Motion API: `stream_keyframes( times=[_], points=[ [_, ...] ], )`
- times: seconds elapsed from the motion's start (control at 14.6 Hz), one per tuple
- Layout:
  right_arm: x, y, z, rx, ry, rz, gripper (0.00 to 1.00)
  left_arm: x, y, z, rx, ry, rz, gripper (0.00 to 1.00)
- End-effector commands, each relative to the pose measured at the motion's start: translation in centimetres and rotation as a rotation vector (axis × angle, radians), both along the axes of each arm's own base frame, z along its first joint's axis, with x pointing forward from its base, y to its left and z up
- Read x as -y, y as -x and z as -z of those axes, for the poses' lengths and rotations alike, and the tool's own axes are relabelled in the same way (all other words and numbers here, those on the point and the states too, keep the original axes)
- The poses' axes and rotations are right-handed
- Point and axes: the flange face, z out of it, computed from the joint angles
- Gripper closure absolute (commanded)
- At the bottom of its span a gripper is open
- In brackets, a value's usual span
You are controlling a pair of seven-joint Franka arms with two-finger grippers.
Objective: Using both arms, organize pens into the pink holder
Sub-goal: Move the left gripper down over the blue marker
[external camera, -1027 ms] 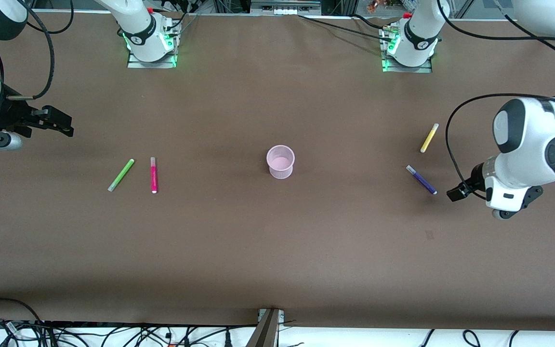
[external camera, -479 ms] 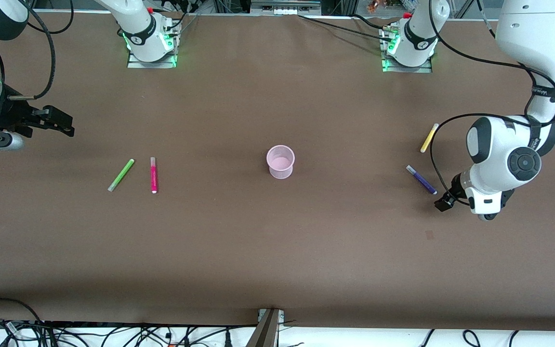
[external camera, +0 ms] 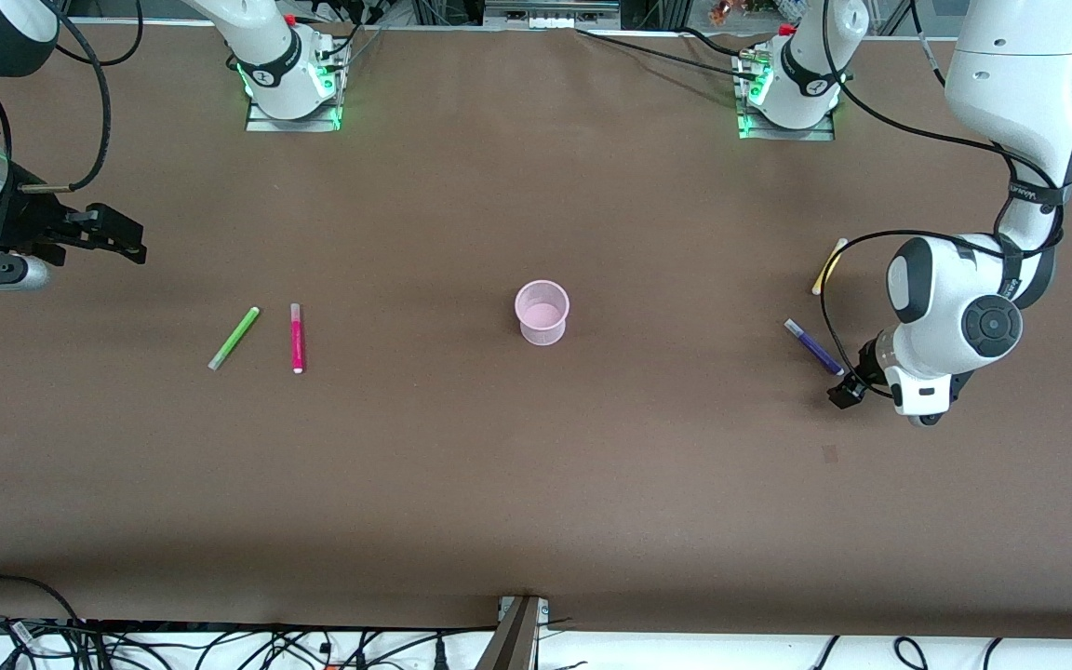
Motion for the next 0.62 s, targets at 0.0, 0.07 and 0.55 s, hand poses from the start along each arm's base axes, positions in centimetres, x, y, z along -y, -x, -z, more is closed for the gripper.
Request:
stream_keyframes(
  times=[0.0,0.07,0.55],
  points=[
    [-0.1,0.0,-0.5,0.008,-0.015,0.000,0.00,0.0,1.9,0.9,0.035,0.006,-0.020,0.00],
    [-0.1,0.0,-0.5,0.008,-0.015,0.000,0.00,0.1,1.9,1.0,0.039,0.006,-0.019,0.00],
    [-0.2,0.0,-0.6,0.010,-0.016,-0.001,0.00,2.2,3.6,2.4,0.083,-0.002,-0.056,0.00]
  ],
)
